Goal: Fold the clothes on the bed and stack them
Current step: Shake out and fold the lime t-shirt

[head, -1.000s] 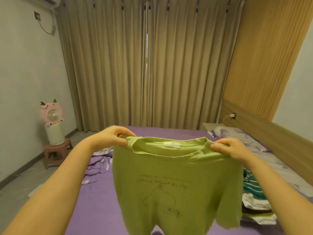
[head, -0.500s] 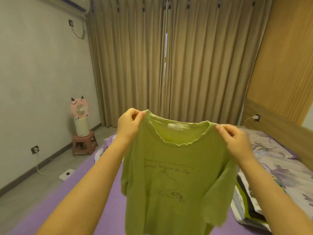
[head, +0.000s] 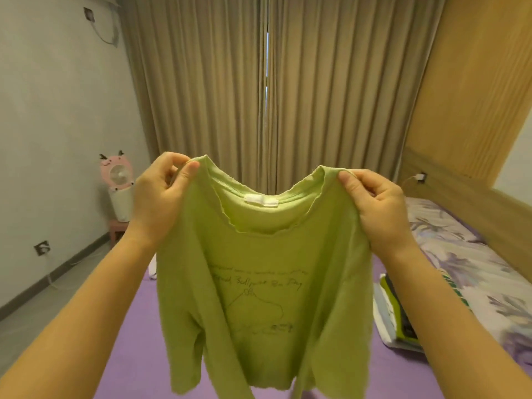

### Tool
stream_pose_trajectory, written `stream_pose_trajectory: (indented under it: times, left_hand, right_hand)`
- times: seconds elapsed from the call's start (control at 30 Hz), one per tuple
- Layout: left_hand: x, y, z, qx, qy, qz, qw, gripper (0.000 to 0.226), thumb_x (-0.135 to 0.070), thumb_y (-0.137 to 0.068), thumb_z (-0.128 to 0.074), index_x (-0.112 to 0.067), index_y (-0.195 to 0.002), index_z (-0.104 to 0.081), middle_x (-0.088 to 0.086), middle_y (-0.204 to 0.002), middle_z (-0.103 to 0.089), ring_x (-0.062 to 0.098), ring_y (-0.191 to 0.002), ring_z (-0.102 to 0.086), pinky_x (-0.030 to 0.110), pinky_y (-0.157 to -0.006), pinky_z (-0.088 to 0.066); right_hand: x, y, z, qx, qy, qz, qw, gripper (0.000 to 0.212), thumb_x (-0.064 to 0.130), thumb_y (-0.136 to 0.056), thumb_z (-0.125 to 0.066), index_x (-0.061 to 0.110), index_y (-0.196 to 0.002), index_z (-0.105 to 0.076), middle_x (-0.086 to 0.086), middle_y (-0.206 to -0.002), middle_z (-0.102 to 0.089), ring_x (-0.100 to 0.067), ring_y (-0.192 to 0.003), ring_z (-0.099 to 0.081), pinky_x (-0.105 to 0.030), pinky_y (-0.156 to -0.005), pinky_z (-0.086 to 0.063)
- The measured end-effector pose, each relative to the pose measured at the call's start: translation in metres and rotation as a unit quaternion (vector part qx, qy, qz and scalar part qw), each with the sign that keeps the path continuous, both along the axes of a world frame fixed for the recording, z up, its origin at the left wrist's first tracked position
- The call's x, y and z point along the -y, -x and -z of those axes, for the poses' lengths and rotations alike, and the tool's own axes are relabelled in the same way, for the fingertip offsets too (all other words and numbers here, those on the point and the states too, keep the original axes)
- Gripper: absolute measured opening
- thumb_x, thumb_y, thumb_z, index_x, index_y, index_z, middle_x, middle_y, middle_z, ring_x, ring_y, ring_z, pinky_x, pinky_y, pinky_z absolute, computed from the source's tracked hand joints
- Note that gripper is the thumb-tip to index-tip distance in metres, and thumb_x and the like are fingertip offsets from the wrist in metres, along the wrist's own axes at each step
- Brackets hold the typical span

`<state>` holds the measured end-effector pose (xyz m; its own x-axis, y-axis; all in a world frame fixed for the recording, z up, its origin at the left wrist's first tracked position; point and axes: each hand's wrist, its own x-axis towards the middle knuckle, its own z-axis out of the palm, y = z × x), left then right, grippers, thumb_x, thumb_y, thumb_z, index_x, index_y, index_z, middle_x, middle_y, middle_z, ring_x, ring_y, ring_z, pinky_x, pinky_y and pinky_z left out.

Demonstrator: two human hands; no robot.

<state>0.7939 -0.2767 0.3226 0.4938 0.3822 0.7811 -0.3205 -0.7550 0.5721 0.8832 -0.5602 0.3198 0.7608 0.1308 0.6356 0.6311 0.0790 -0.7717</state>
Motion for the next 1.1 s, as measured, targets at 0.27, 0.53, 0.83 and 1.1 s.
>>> stream_pose_trajectory:
  times: [0.27,0.53,0.83,1.1]
  left_hand:
    - [0.004,-0.007,0.087,-0.152,0.067,0.101,0.981,0.011,-0.029,-0.094,-0.057,-0.023,-0.086,-0.061,-0.014,-0.059,-0.050,0.003,-0.052,-0.039,0.015,-0.051,-0.031]
    - [-0.005,-0.006,0.316,-0.529,0.064,0.104,0.840,0.018,-0.032,-0.095,-0.054,-0.037,-0.079,-0.049,-0.012,-0.072,-0.057,0.009,-0.071,-0.053,0.026,-0.069,-0.040]
    - [-0.056,-0.133,0.416,-0.521,0.256,0.041,0.813,0.009,-0.017,-0.095,-0.055,-0.020,-0.086,-0.056,-0.006,-0.077,-0.056,0.015,-0.073,-0.051,0.027,-0.066,-0.035]
    - [-0.081,-0.213,0.529,-0.547,0.306,0.026,0.779,0.004,-0.014,-0.091,-0.061,-0.016,-0.091,-0.065,0.002,-0.086,-0.065,0.019,-0.084,-0.058,0.025,-0.068,-0.039]
  right_hand:
    - [-0.010,0.015,0.089,-0.120,-0.005,-0.063,0.991,0.015,0.029,-0.084,-0.060,0.020,-0.085,-0.072,0.008,-0.078,-0.071,-0.004,-0.074,-0.061,-0.017,-0.067,-0.050]
    - [-0.017,0.018,0.347,-0.403,0.275,-0.032,0.873,0.025,0.015,-0.093,-0.058,0.013,-0.069,-0.064,0.002,-0.064,-0.055,-0.012,-0.068,-0.047,-0.022,-0.059,-0.037]
    - [-0.085,-0.111,0.428,-0.494,0.228,0.072,0.836,0.021,0.015,-0.094,-0.055,0.012,-0.076,-0.065,0.001,-0.074,-0.063,-0.008,-0.067,-0.051,-0.017,-0.059,-0.041]
    - [-0.113,-0.169,0.543,-0.474,0.328,0.152,0.803,0.018,0.017,-0.097,-0.049,0.017,-0.095,-0.067,-0.002,-0.093,-0.068,-0.020,-0.086,-0.058,-0.027,-0.072,-0.038]
